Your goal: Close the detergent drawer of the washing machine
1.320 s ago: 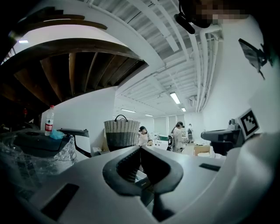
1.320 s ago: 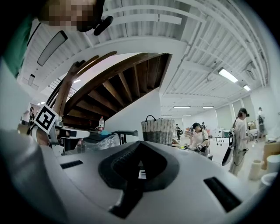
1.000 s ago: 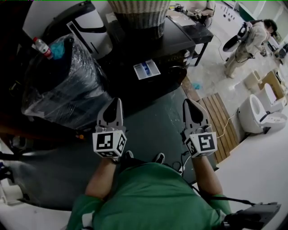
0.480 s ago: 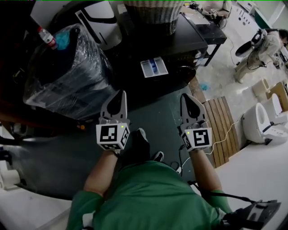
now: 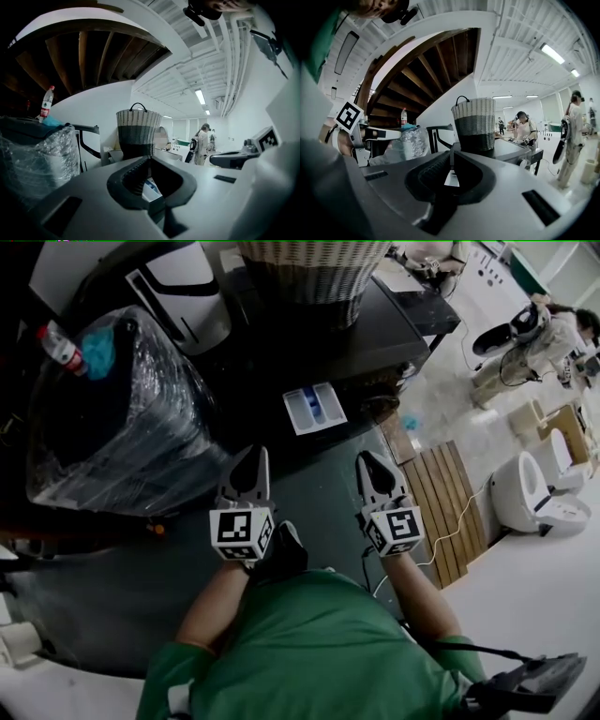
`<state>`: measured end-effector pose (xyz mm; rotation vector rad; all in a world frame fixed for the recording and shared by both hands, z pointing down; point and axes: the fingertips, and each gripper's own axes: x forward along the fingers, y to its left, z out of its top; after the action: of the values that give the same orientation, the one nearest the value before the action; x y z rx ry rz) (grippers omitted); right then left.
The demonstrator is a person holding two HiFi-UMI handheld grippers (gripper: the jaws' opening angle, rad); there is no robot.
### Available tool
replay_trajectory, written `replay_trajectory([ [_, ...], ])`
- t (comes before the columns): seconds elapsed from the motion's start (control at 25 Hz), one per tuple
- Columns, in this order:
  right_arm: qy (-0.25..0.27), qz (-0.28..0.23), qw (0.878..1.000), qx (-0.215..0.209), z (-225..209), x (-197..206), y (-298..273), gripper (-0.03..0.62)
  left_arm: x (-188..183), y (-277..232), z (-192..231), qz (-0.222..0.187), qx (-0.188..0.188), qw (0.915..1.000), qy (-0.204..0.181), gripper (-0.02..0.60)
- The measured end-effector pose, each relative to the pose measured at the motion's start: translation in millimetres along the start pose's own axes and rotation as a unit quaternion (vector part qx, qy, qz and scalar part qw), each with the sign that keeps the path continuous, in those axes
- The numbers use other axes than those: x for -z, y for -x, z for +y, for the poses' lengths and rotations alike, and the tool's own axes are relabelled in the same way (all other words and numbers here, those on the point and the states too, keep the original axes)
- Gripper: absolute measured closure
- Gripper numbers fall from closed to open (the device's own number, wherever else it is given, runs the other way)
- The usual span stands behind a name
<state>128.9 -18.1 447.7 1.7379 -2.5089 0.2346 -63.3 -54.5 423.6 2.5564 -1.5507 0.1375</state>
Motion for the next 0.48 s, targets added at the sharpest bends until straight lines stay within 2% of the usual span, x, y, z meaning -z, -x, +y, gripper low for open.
replay_trajectory([
  [0.12,-0.009,0.025,1.000,0.012,-6.5,10.3,-34.8,0.482,13.9,-25.1,14.0,0.018,0.019,0.9996,0.004,0.560],
  [0.16,-0.009,0.033,0.999,0.016,-8.7,14.3,-44.7,0.471,19.5,-32.4,18.2,0.024,0.026,0.9994,0.006,0.560],
  [0.48,-0.014,0.095,0.995,0.033,-20.3,66.0,-95.4,0.453,64.7,-74.3,22.9,0.070,0.071,0.9950,0.000,0.560],
])
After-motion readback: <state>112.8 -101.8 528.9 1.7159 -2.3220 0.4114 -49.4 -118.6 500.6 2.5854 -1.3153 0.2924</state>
